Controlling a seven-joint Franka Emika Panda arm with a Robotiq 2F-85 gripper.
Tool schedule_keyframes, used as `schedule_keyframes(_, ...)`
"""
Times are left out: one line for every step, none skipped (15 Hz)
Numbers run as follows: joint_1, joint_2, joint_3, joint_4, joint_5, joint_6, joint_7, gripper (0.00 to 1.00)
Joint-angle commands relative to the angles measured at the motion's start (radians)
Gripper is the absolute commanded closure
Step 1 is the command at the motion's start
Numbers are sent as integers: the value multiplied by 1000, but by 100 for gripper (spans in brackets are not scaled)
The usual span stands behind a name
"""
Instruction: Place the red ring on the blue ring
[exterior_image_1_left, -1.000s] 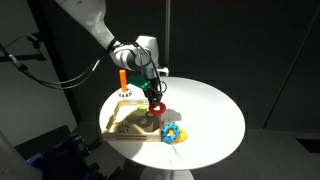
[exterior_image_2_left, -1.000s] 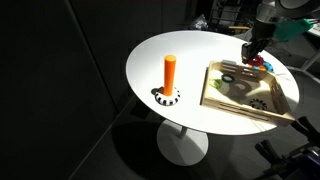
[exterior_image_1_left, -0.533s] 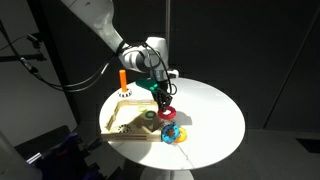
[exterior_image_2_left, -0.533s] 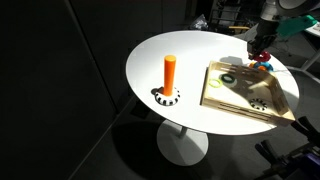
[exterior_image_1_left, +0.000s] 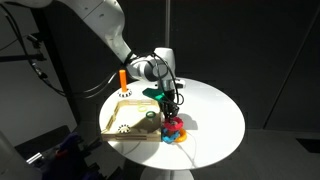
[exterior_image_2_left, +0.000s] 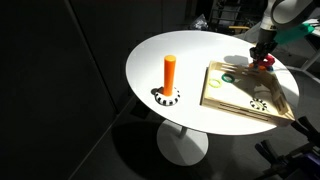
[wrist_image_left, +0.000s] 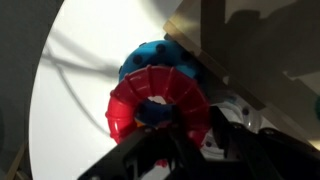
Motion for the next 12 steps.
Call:
schedule_keyframes(5,33,0,27,-23,-30,30,90)
schedule_keyframes(6,38,2,24,-22,-31,28,90)
schedule_keyframes(8,40,4,22,-23,-30,27,90)
schedule_keyframes(9,38,6,19,-27,-31,24,90)
schedule_keyframes(11,36,7,16,-29,-33,22,88)
schedule_keyframes(11,35,10,14,-30,-36,19,43)
schedule_keyframes(12,31,13,11,-29,-39,15,42)
schedule_keyframes(13,31,17,9,-28,-44,14,35)
schedule_keyframes(14,32,22,8,-26,-50,10,29)
schedule_keyframes(14,32,27,7,-24,-53,7,20)
schedule_keyframes(15,32,32,5,-22,-58,4,12)
schedule_keyframes(16,31,36,4,-22,-61,5,5)
